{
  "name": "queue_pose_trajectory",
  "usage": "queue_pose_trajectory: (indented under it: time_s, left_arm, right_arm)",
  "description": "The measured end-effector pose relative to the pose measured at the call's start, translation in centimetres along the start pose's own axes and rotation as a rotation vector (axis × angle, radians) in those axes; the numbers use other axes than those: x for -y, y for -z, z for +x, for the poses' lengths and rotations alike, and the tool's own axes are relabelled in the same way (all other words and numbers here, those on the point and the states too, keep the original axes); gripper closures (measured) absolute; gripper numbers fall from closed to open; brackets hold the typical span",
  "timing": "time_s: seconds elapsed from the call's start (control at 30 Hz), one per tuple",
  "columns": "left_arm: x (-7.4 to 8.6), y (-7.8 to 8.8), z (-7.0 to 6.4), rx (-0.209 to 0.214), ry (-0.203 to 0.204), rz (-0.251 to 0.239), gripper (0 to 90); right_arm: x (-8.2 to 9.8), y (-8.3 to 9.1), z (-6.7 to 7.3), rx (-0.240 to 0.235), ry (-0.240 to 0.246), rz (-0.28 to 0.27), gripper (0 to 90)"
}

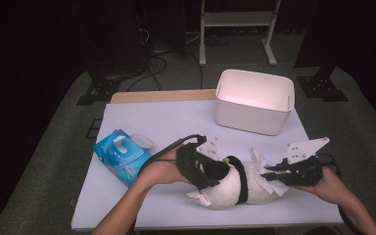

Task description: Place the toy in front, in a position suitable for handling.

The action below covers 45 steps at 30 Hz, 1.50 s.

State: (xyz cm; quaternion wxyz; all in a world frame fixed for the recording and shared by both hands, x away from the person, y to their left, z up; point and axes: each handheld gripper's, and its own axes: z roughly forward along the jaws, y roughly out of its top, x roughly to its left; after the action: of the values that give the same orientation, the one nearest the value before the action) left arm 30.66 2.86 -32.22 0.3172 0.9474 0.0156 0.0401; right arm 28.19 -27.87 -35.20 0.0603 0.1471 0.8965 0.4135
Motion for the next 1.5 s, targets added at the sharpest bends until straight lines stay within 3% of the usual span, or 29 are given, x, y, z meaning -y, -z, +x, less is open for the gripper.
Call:
queue_pose_trajectory:
  time_s: [0.1,0.2,0.4,0.57,0.7,0.97,1.07,1.1,1.2,1.33,1.5]
  left_arm:
    - [-0.1,-0.6,0.3,-0.005,0.008,0.001,31.3]
    - [-0.2,-0.7,0.4,0.0,0.008,-0.012,31.3]
    - [-0.2,-0.6,0.2,-0.005,-0.005,-0.005,30.9]
    - [0.0,-0.6,0.4,0.001,-0.004,-0.013,30.9]
    - [-0.1,-0.6,0.4,0.0,-0.01,-0.013,30.8]
    - [-0.1,-0.7,0.2,-0.005,-0.023,-0.022,30.4]
    - [-0.1,-0.7,0.1,-0.005,-0.032,-0.019,29.1]
    - [0.0,-0.7,0.1,-0.003,-0.031,-0.019,29.0]
    - [0.1,-0.7,0.2,0.001,-0.026,-0.031,29.0]
    - [0.1,-0.7,0.1,0.0,-0.027,-0.03,29.2]
    - [0.2,-0.7,0.4,0.002,-0.023,-0.039,29.3]
  right_arm:
    - [-0.3,0.2,0.0,0.01,0.014,-0.013,79.9]
    - [-1.2,0.4,-0.3,-0.011,0.015,-0.045,77.3]
    - [-3.7,-1.0,0.2,-0.051,0.089,0.013,61.0]
    - [-4.2,-0.2,0.2,-0.064,0.092,-0.01,53.3]
    - [-4.5,0.1,-0.1,-0.049,0.102,-0.005,52.7]
    - [-5.3,-2.9,0.0,-0.05,0.18,0.072,60.1]
    - [-5.8,-4.1,0.2,-0.058,0.184,0.105,63.3]
    - [-5.8,-4.2,0.2,-0.066,0.187,0.104,68.1]
    - [-5.7,-4.0,0.2,-0.052,0.204,0.104,79.0]
    - [-5.3,-3.3,0.1,-0.031,0.205,0.111,80.2]
    - [-4.1,-1.8,-0.6,-0.028,0.149,0.072,80.3]
